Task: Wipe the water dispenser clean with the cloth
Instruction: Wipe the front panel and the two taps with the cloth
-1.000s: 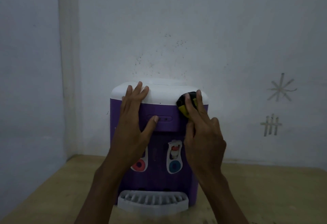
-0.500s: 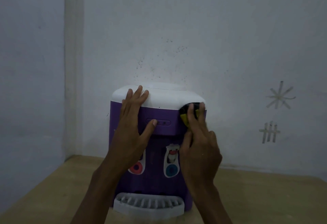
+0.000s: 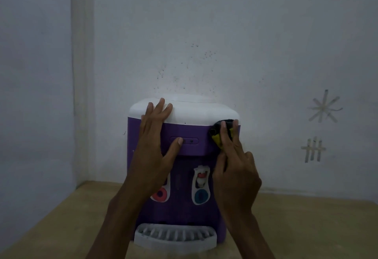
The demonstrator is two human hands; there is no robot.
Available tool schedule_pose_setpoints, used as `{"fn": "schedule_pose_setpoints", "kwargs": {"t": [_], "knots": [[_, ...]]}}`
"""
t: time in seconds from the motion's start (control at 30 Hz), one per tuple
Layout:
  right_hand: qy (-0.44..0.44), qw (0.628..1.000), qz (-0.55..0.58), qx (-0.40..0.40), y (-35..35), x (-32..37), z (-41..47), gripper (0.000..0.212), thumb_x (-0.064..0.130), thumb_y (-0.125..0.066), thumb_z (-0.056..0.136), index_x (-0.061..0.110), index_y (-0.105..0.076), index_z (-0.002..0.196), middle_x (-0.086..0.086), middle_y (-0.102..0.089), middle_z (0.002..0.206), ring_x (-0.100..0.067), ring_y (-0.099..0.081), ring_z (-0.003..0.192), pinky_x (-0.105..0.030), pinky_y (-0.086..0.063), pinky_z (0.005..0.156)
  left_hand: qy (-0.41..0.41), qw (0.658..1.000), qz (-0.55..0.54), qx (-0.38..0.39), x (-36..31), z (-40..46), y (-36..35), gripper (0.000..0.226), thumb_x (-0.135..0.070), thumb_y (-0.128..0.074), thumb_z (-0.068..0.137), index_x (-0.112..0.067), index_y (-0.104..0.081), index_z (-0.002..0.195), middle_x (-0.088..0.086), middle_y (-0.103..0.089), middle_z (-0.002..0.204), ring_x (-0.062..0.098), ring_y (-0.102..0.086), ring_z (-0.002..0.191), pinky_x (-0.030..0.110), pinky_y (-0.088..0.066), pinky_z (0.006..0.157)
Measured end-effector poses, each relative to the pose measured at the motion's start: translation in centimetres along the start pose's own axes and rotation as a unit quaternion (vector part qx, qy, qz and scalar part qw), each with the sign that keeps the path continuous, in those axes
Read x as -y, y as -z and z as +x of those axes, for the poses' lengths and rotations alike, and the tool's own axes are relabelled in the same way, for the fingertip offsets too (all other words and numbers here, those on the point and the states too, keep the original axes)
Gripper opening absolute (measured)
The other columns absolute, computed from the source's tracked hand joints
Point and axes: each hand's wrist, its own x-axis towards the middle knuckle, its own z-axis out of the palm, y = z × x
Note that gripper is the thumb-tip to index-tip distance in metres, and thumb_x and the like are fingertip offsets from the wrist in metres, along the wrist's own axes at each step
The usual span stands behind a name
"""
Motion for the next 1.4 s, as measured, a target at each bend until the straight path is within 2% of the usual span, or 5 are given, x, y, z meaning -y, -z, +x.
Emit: {"fn": "schedule_pose_setpoints", "kwargs": {"t": [0.73, 0.9, 1.03, 1.2, 1.4], "knots": [[0.077, 0.997, -0.019, 0.015, 0.4, -0.4, -0.3, 0.073, 0.004, -0.06, 0.093, 0.033, -0.04, 0.157, 0.014, -0.037, 0.163, -0.013, -0.048, 0.074, -0.018, -0.042, 0.045, 0.005, 1.0, -0.009, 0.002, 0.1, 0.0, 0.0, 0.071, -0.02, -0.067, 0.099, -0.025, -0.029, 0.159, -0.014, -0.015, 0.17, 0.003, 0.001, 0.157, 0.055, -0.016, 0.128], [-0.002, 1.0, -0.001, 0.01, 0.4, -0.6, 0.1, 0.076, 0.005, -0.061, 0.092, 0.037, -0.038, 0.157, 0.016, -0.037, 0.162, -0.01, -0.045, 0.076, -0.008, -0.027, 0.052, -0.006, 1.0, -0.004, -0.009, 0.4, 0.0, -0.3, 0.069, -0.026, -0.066, 0.1, -0.023, -0.03, 0.159, -0.013, -0.016, 0.17, 0.004, -0.001, 0.158, 0.056, -0.018, 0.127], [0.095, 0.995, -0.006, 0.029, 0.2, -0.8, -1.1, 0.071, 0.005, -0.061, 0.093, 0.031, -0.042, 0.156, 0.013, -0.037, 0.163, -0.01, -0.049, 0.076, -0.014, -0.043, 0.049, -0.007, 1.0, 0.005, -0.006, 0.4, 0.0, -0.3, 0.068, -0.025, -0.065, 0.1, -0.022, -0.031, 0.159, -0.011, -0.017, 0.17, 0.004, -0.002, 0.158, 0.055, -0.018, 0.127], [-0.025, 0.998, 0.049, 0.01, -0.2, -0.3, -0.7, 0.071, 0.007, -0.06, 0.094, 0.036, -0.042, 0.156, 0.018, -0.039, 0.161, -0.008, -0.048, 0.078, -0.007, -0.032, 0.057, -0.006, 1.0, 0.019, -0.008, 0.4, 0.0, -0.3, 0.069, -0.027, -0.065, 0.1, -0.022, -0.03, 0.159, -0.013, -0.017, 0.17, 0.005, -0.002, 0.158, 0.056, -0.02, 0.126], [0.029, 0.999, 0.03, 0.03, -0.1, -0.5, -1.2, 0.067, 0.005, -0.056, 0.095, 0.035, -0.044, 0.154, 0.018, -0.041, 0.16, -0.004, -0.043, 0.079, 0.0, -0.022, 0.062, -0.011, 0.999, 0.03, -0.005, 0.6, 0.0, -0.3, 0.071, -0.036, -0.06, 0.099, -0.024, -0.027, 0.161, -0.013, -0.015, 0.171, 0.005, -0.002, 0.158, 0.053, -0.017, 0.127]]}}
